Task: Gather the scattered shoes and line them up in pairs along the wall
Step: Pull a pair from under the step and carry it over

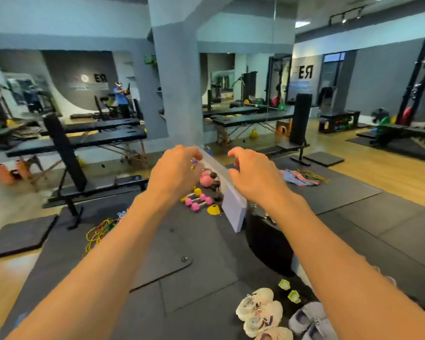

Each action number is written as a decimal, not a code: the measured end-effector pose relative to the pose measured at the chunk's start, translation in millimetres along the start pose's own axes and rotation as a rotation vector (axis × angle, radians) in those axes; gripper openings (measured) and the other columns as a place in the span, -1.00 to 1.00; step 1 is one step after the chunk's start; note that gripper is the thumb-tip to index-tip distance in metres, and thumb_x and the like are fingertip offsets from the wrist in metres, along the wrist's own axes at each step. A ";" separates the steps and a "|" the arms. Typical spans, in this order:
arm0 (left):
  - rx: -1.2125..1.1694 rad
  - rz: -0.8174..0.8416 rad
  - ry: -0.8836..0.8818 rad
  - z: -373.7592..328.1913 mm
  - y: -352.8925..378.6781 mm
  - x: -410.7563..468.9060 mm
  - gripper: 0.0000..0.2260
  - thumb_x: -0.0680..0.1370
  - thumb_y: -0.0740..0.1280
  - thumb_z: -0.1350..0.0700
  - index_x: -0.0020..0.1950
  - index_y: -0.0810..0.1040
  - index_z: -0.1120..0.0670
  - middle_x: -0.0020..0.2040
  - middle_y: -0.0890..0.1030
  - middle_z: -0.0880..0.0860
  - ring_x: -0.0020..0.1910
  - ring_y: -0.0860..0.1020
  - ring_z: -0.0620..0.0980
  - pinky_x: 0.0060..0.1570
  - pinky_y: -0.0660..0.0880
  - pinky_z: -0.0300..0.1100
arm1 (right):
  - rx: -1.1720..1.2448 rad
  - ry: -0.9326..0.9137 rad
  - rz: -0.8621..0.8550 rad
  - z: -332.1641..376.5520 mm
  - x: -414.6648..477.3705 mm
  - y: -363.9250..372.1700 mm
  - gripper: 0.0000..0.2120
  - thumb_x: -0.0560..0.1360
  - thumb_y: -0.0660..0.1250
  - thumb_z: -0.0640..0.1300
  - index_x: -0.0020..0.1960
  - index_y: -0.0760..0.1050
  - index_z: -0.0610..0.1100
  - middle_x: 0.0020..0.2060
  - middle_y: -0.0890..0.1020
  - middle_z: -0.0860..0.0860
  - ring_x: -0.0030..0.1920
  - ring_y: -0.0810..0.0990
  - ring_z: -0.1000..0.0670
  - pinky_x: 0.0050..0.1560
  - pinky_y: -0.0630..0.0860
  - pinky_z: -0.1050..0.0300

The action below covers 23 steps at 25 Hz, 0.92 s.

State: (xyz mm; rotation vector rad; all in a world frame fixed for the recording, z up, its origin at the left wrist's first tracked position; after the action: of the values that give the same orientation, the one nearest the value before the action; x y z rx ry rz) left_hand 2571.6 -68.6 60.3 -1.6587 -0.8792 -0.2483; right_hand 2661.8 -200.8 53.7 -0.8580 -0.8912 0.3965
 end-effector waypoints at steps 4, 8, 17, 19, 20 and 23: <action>0.152 -0.081 -0.183 99.4 -114.1 -64.9 -0.80 0.52 0.29 0.10 0.12 0.60 0.04 0.08 0.60 0.11 0.10 0.54 0.15 0.08 0.49 0.02 | 0.117 -0.225 0.098 147.6 -1.4 33.3 -0.66 0.52 0.23 -0.11 0.29 0.42 -0.03 0.15 0.56 -0.06 0.13 0.52 -0.19 0.08 0.50 -0.11; 0.292 -0.188 -0.336 181.1 -234.7 -152.5 -0.81 0.54 0.29 0.08 0.11 0.61 0.03 0.07 0.61 0.09 0.08 0.55 0.11 0.06 0.50 -0.02 | 0.243 -0.433 0.150 306.3 -24.5 63.0 -0.67 0.53 0.24 -0.08 0.29 0.42 -0.03 0.15 0.56 -0.05 0.14 0.53 -0.18 0.11 0.50 -0.13; 0.552 -0.361 -0.784 334.4 -467.7 -421.5 -0.81 0.55 0.28 0.05 0.11 0.59 0.02 0.10 0.61 0.05 0.09 0.55 0.06 0.08 0.51 0.02 | 0.519 -0.886 0.378 666.4 -194.5 153.6 -0.66 0.55 0.25 -0.08 0.32 0.42 -0.05 0.12 0.59 -0.04 0.13 0.54 -0.11 0.02 0.50 -0.01; 0.627 -0.386 -0.906 360.4 -511.8 -489.5 -0.80 0.55 0.28 0.05 0.13 0.59 0.01 0.10 0.61 0.05 0.09 0.55 0.06 0.07 0.52 0.02 | 0.580 -0.979 0.431 739.3 -243.6 168.2 -0.65 0.55 0.24 -0.07 0.32 0.41 -0.03 0.13 0.58 -0.03 0.10 0.55 -0.11 0.02 0.52 -0.04; 0.662 -0.404 -0.956 373.7 -532.7 -519.7 -0.80 0.54 0.28 0.06 0.13 0.59 0.01 0.09 0.61 0.05 0.09 0.55 0.06 0.06 0.52 0.02 | 0.616 -1.021 0.453 773.0 -266.7 176.0 -0.65 0.55 0.24 -0.07 0.32 0.41 -0.02 0.13 0.58 -0.04 0.10 0.55 -0.12 0.03 0.53 -0.07; 0.752 -0.459 -1.070 405.5 -586.9 -594.8 -0.79 0.53 0.29 0.07 0.13 0.60 0.04 0.06 0.64 0.05 0.06 0.56 0.07 0.02 0.54 0.03 | 0.703 -1.149 0.526 863.1 -328.3 200.1 -0.67 0.54 0.26 -0.06 0.30 0.41 -0.01 0.13 0.57 -0.04 0.11 0.54 -0.12 0.07 0.53 -0.12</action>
State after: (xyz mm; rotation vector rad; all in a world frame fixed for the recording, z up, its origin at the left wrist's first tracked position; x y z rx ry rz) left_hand 1654.5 75.6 29.4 -0.7711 -1.8612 0.6700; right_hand 1778.8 133.3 17.6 -0.1138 -1.4118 1.6553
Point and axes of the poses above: each hand's wrist, its own x-axis towards the middle knuckle, its own y-axis out of the palm, z = x × y, the point moved 6 cm from there along x, towards the middle knuckle
